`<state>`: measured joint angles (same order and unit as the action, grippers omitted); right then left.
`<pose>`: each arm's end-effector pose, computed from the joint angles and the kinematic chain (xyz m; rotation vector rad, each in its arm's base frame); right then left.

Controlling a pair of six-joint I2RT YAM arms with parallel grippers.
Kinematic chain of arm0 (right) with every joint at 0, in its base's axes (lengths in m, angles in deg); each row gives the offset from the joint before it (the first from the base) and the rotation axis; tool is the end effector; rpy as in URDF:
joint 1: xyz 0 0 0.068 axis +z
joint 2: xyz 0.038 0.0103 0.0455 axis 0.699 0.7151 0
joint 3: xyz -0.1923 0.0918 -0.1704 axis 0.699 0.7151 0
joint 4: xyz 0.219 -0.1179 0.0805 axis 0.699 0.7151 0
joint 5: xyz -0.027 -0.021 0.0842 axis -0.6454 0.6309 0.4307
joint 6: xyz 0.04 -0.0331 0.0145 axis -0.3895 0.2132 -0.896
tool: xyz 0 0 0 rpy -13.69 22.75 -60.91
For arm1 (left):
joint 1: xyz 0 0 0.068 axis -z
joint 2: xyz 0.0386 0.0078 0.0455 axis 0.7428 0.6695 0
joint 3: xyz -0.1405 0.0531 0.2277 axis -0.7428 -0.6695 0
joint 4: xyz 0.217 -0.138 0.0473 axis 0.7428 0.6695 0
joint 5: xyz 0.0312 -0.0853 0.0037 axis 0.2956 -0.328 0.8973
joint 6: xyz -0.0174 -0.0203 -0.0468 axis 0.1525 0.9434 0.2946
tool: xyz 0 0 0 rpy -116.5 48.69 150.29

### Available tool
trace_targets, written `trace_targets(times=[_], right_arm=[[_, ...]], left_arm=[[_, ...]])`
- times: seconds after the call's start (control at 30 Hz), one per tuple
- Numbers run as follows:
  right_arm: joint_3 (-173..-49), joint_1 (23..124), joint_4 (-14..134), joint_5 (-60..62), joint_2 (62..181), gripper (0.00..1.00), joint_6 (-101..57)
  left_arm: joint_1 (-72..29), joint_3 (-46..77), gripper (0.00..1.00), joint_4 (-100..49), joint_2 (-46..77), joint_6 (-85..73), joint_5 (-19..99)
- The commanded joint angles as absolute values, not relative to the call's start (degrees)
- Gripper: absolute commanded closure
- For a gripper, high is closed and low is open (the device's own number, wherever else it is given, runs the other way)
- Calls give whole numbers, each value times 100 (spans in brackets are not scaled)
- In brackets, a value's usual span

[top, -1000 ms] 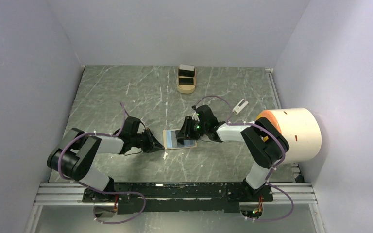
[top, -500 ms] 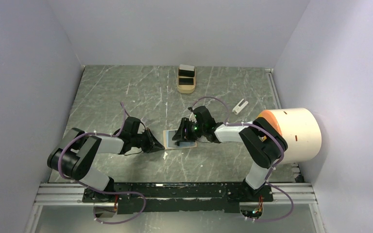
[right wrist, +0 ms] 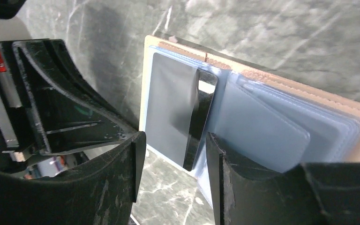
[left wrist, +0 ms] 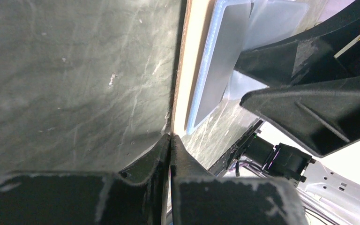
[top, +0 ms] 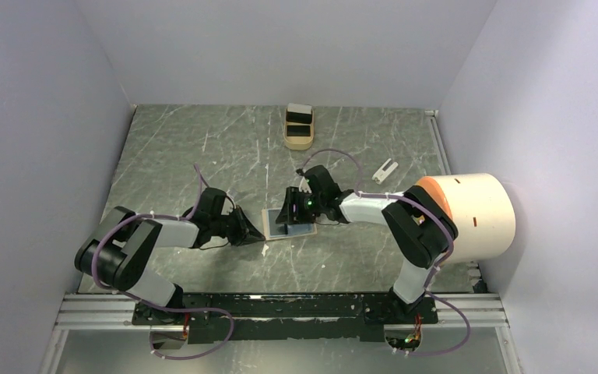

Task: Put the credit cards into the card holder
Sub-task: Insert the credit card into the card holder.

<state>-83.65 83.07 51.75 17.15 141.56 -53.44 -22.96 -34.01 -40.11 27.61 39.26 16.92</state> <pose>0.2579 0.2255 0.1371 -0.2395 2.5640 1.0851 0.2069 -0.1170 0.1044 -0.4641 2.6360 -1.2372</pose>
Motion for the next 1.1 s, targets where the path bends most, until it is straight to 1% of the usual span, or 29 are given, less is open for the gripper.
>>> trace_targets(times=[0.0,0.1,0.27,0.37,0.5,0.57,0.7,0.77,0.87,1.07], right_arm=[[-8507,8184,6096,1039,13758,45,-4828],[-8592,8162,6284,1009,13637,44,-4779],[-8550,8153,6265,1013,13465,45,-4818],[-8611,8152,6489,738,13327,46,-4678],[-8707,8059,6914,82,13140,47,-4348],[-8701,7957,7058,-93,13022,44,-4276],[-8443,7671,6866,130,12843,32,-4398],[-8246,7355,6609,493,12853,31,-4521],[-8117,7228,6392,755,12988,33,-4547],[-8115,7071,6180,992,13248,41,-4473]], left_arm=[[-2257,-3338,91,-3982,2544,3881,1672],[-2257,-3304,91,-3846,2438,3874,1749],[-2259,-3273,91,-3609,2097,3905,1891],[-2258,-3140,90,-3468,2033,3835,1880],[-2257,-2810,89,-3260,2164,3705,1837],[-2258,-2630,89,-3205,2303,3626,1771],[-2257,-2280,88,-3300,2680,3522,1520],[-2258,-2102,90,-3279,2987,3451,1446],[-2257,-2020,91,-3483,3290,3456,1266],[-2257,-2012,91,-3701,3663,3459,1049]])
